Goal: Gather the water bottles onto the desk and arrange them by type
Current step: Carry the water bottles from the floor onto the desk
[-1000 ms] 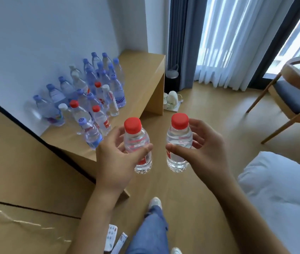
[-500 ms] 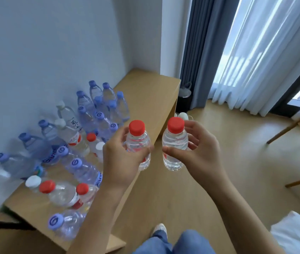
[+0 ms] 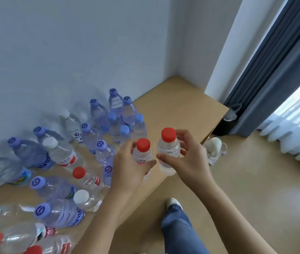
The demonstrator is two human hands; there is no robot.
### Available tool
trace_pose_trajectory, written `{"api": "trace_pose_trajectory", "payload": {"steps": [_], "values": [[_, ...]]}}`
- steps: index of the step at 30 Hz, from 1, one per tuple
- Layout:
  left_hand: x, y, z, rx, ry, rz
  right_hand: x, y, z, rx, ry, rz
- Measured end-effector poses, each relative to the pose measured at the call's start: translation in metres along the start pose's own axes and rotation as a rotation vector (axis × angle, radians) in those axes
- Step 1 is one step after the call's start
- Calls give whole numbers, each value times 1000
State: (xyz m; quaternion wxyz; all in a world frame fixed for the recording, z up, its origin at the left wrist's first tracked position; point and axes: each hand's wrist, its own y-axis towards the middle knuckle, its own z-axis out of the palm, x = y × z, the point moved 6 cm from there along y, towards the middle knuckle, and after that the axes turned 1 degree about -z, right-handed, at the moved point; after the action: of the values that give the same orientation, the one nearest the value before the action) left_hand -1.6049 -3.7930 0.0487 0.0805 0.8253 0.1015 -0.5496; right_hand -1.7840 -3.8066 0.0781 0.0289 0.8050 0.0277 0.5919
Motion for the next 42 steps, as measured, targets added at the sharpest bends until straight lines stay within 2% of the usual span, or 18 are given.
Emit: {"api": "trace_pose_trajectory", "payload": {"steps": [5, 10, 17, 24, 31, 38, 42], "values": [[25, 27, 27, -249, 59, -156, -40, 82, 16, 289, -97, 52], [54, 36, 46, -432, 128, -302, -77, 125, 44, 500, -152, 45], [73, 32, 53, -583, 121, -417, -119, 145, 72, 654, -166, 73], [79, 29, 54, -598, 172, -444, -131, 144, 80, 717, -161, 50], [69, 28, 52, -548, 103, -462, -105, 153, 78, 821, -143, -6], [7, 22, 14, -558, -6, -256, -27, 150, 62, 768, -31, -143], [-17, -17, -30, -633, -121, -192, 26, 117, 81, 855, 46, -221]]}}
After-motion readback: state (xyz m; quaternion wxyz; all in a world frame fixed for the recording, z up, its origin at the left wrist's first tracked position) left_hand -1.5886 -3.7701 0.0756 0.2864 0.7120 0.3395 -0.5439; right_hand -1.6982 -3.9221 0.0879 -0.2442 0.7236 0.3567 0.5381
